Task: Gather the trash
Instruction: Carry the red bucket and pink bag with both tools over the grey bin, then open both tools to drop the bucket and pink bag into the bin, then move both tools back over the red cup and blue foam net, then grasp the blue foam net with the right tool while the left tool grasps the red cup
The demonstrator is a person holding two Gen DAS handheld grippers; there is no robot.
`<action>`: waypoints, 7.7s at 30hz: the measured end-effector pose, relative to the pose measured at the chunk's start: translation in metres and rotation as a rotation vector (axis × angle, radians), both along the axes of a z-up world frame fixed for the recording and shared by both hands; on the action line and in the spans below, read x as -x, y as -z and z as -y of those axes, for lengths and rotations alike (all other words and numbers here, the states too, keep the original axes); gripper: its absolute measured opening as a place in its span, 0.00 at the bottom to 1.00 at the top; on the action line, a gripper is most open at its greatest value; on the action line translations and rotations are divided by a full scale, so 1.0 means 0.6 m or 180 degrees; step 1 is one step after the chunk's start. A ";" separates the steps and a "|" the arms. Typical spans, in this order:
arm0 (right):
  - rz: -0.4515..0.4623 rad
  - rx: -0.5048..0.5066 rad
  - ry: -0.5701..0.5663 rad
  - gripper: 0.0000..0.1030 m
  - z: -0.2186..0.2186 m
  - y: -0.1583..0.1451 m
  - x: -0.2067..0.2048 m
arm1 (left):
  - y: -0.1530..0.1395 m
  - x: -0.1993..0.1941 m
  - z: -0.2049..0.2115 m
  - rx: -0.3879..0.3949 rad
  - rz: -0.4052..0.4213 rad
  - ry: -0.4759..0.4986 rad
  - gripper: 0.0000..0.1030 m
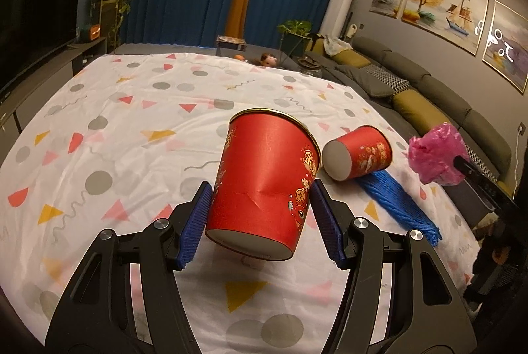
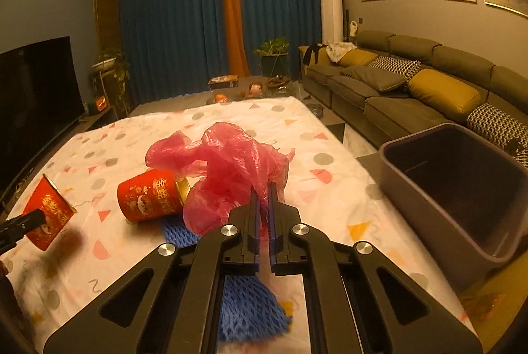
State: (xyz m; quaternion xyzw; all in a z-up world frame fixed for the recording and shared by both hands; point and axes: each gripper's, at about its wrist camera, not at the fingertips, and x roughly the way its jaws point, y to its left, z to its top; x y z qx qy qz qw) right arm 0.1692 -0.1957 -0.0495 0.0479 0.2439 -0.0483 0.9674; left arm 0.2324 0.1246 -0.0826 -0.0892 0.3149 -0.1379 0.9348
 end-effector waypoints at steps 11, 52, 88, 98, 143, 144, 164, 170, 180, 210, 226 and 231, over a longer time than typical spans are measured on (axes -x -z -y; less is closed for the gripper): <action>0.0150 0.0066 0.0041 0.05 0.011 -0.025 0.061 | -0.017 0.025 0.019 -0.0014 0.0081 0.0030 0.58; 0.0453 -0.0055 0.0914 0.05 0.262 -0.042 0.151 | -0.116 0.064 0.438 0.0140 0.0404 0.1194 0.58; 0.0252 -0.0203 0.1275 0.05 0.391 0.013 0.133 | -0.046 -0.005 0.716 0.0092 0.0119 0.1777 0.58; 0.0227 -0.0215 0.1252 0.05 0.399 0.018 0.127 | -0.035 -0.005 0.732 0.0048 0.0048 0.1812 0.58; 0.0143 -0.0142 0.0388 0.81 0.203 -0.001 0.112 | -0.065 0.034 0.358 -0.0114 0.0331 0.0300 0.94; 0.0107 -0.0124 0.0301 0.81 0.184 0.001 0.105 | -0.066 0.039 0.339 -0.0126 0.0340 0.0232 0.94; -0.0668 0.0034 -0.0503 0.82 -0.040 0.077 0.010 | -0.063 0.089 0.093 -0.0074 0.0327 -0.0630 0.94; -0.0892 0.0060 -0.0583 0.82 -0.050 0.092 -0.018 | -0.059 0.085 0.090 -0.0038 0.0306 -0.0603 0.94; -0.1304 0.0071 -0.0696 0.63 -0.063 0.124 -0.048 | -0.056 0.087 0.096 -0.0052 0.0294 -0.0577 0.94; -0.0390 -0.0154 -0.0222 0.11 0.067 0.050 0.101 | -0.003 -0.081 0.291 -0.0201 -0.0184 -0.0248 0.94; -0.0343 -0.0225 -0.0221 0.11 0.078 0.052 0.100 | 0.035 -0.140 0.303 -0.0219 -0.0483 -0.0244 0.81; -0.0324 -0.0217 -0.0225 0.11 0.075 0.049 0.104 | 0.037 -0.132 0.302 -0.0218 -0.0437 -0.0195 0.80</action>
